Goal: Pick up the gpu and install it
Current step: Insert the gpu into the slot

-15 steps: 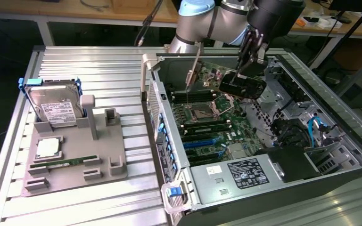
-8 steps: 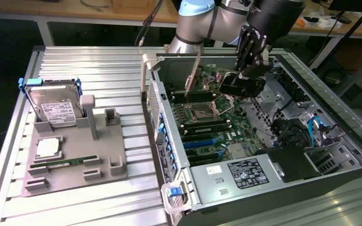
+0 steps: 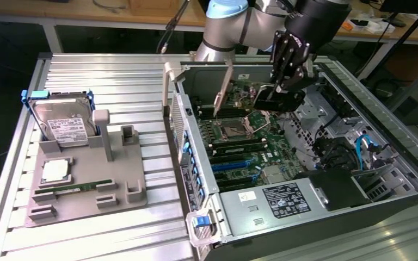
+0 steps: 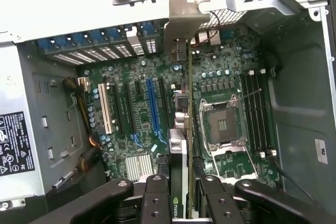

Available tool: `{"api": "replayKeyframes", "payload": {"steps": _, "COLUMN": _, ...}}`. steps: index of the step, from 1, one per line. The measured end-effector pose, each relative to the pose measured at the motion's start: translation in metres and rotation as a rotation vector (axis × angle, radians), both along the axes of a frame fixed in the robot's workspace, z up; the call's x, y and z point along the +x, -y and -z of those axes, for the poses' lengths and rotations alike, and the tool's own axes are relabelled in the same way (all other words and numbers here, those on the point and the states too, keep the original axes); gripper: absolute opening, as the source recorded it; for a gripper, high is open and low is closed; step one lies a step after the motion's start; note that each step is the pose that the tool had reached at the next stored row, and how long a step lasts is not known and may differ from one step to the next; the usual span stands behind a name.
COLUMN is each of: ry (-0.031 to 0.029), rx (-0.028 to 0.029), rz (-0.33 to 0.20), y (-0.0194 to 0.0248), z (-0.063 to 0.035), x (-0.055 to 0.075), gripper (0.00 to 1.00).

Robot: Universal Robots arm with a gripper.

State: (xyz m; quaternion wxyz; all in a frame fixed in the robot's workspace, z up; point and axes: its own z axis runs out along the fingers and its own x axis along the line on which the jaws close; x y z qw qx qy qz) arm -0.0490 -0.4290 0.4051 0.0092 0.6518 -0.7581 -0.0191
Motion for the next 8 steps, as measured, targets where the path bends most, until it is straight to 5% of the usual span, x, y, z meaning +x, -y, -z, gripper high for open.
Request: {"api": "replayKeyframes", "payload": {"steps": 8, "ry": 0.0002, "rx": 0.0001, "rz": -0.054, "y": 0.0003, "z": 0.0128, "x": 0.002, "gripper": 0.27}}
